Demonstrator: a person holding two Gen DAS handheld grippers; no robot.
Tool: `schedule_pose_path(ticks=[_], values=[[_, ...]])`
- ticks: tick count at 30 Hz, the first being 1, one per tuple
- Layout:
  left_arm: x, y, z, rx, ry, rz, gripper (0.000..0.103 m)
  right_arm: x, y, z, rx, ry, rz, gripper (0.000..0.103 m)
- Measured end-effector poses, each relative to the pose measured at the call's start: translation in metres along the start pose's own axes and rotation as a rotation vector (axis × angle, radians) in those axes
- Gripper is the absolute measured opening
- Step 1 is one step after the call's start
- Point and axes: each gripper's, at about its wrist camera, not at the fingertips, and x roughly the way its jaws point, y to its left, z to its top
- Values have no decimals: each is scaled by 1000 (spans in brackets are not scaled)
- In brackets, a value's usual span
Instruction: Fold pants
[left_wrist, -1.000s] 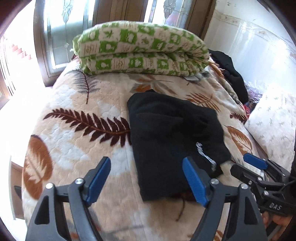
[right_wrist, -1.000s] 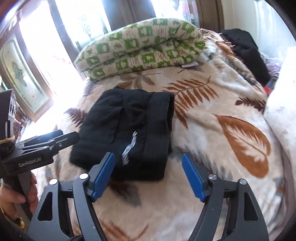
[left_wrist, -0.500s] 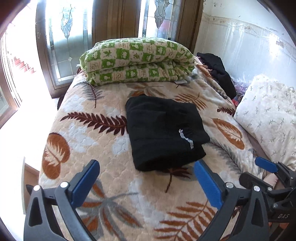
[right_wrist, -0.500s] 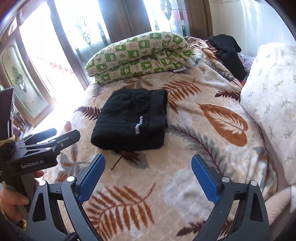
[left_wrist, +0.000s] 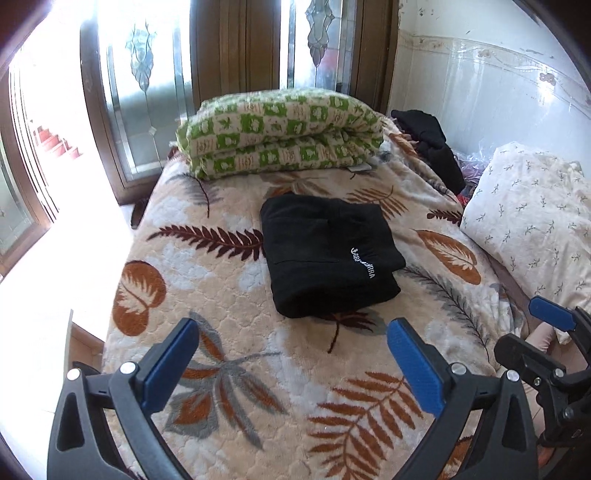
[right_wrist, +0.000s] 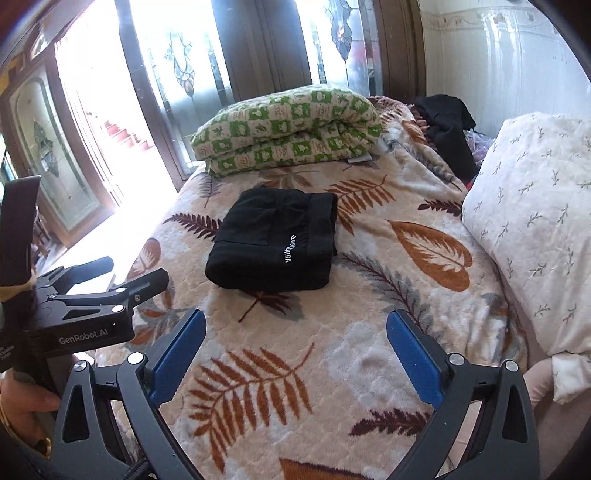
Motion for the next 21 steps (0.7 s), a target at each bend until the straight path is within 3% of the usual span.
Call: schedule_pose_path(ticks=[9, 21], values=[[-37, -10, -2, 27, -57, 63, 103, -27, -6, -8, 19, -14, 3, 99], [-63, -14, -6, -3, -76, 31, 103, -46, -2, -10, 16, -45, 6, 99]])
